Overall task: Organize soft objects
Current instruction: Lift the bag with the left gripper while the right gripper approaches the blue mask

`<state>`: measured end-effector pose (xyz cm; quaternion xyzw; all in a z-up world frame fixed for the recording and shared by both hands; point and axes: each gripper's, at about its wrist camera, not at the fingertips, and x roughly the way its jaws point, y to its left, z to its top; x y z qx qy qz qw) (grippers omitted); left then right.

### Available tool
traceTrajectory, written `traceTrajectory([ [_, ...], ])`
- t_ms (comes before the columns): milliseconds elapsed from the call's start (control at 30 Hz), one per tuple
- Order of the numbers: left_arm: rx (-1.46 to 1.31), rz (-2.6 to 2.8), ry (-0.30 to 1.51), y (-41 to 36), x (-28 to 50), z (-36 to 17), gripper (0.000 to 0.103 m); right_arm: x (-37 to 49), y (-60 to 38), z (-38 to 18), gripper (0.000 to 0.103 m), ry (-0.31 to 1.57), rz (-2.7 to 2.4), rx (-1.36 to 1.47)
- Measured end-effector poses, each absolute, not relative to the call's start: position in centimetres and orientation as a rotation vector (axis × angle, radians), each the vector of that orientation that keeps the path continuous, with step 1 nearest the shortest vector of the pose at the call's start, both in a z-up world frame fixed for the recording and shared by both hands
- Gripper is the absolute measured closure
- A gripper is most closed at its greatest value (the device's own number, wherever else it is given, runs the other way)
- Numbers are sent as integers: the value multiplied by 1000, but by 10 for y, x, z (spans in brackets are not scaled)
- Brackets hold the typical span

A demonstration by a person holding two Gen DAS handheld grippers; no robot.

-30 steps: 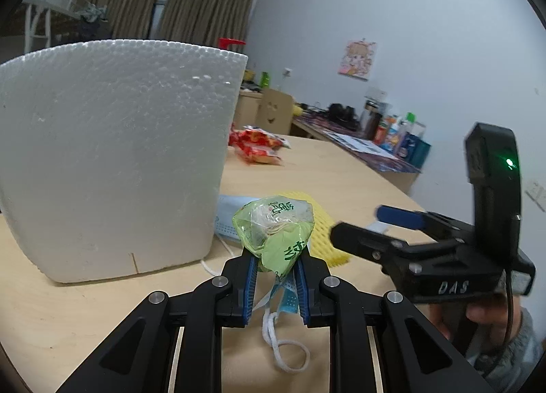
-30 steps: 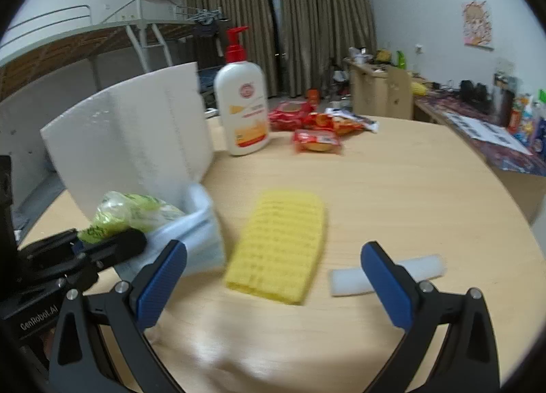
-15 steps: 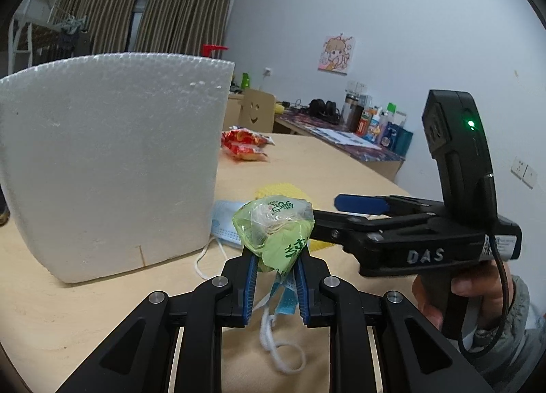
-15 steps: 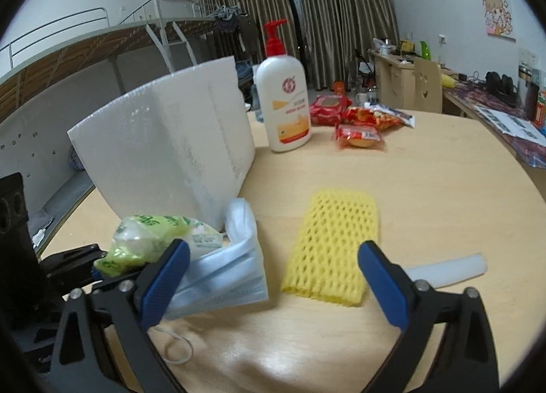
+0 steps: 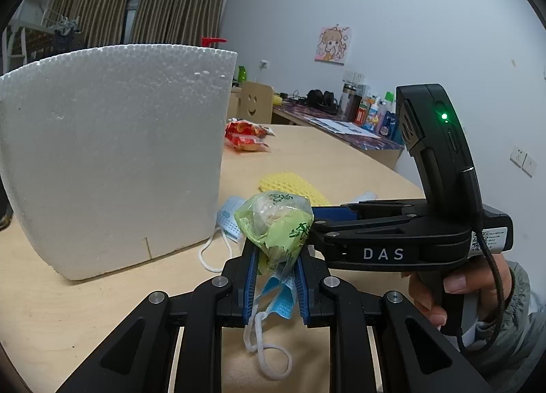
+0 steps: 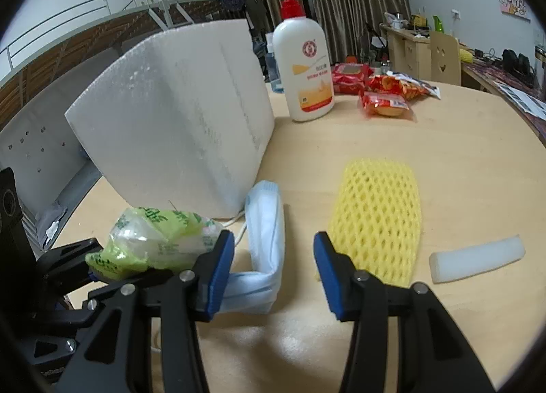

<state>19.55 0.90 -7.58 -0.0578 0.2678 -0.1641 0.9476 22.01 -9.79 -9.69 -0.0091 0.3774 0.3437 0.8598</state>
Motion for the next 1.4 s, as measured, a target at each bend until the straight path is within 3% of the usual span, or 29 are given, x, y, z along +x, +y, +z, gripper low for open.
traceTrajectory([
  [267,-84,-313,545,5,197,-77,80,215,-95,-99,50,817,743,-22],
  [367,-75,-281,553,4,198,-78,69,213,-93,-99,50,808,745,-38],
  [433,-80,-250,560,7,199,-79,57,213,-93,-99,50,809,748,-40],
  [533,-112,-233,551,13,200,-78,48,212,-93,-101,50,810,748,-47],
  [1400,-52,-205,654,25,162,-99,47,201,-92,-104,50,794,765,-56],
])
